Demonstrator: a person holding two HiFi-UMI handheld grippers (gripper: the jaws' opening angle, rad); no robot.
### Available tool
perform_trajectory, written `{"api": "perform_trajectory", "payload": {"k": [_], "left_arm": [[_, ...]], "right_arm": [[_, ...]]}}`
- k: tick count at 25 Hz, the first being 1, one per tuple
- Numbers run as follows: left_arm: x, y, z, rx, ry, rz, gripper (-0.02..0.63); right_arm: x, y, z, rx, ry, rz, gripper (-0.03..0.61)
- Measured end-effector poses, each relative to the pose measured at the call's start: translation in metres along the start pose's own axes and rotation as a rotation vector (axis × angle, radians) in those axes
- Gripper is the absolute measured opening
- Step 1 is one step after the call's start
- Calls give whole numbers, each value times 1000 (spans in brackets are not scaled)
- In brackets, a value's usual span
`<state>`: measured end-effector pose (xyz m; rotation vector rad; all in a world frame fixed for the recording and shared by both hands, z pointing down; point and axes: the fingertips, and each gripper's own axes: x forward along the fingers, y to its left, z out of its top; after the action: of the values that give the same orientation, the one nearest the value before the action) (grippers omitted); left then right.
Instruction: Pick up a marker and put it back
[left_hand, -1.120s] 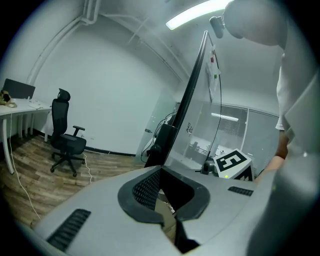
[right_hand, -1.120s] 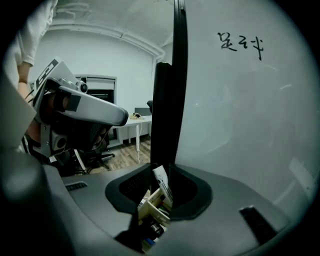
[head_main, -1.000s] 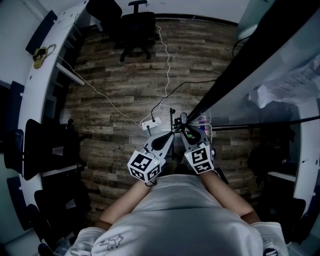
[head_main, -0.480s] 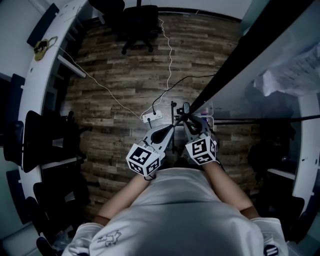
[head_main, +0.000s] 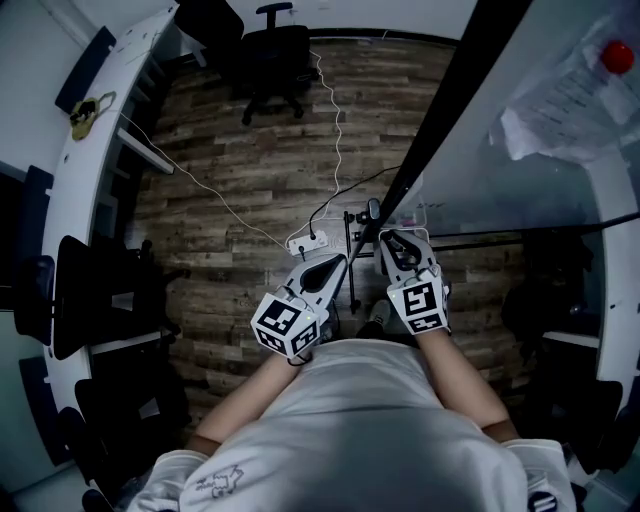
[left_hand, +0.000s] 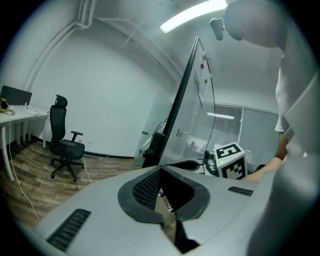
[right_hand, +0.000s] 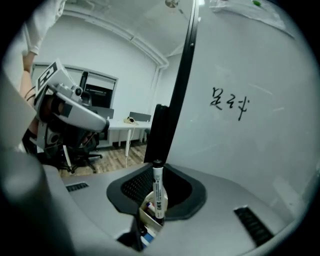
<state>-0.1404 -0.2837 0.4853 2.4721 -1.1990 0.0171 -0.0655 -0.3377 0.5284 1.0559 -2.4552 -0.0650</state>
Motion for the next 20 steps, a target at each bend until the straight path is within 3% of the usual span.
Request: {"api": "perform_trajectory", "payload": {"k": [11,20], "left_arm": [[-35,-13,19,51,-41,-82,5],[-75,-16,10,59,-55,-114,5]], "right_arm": [[-50,-8,43,230,-140,-113,67],[-82,23,57,223,-159,-172,67]]}}
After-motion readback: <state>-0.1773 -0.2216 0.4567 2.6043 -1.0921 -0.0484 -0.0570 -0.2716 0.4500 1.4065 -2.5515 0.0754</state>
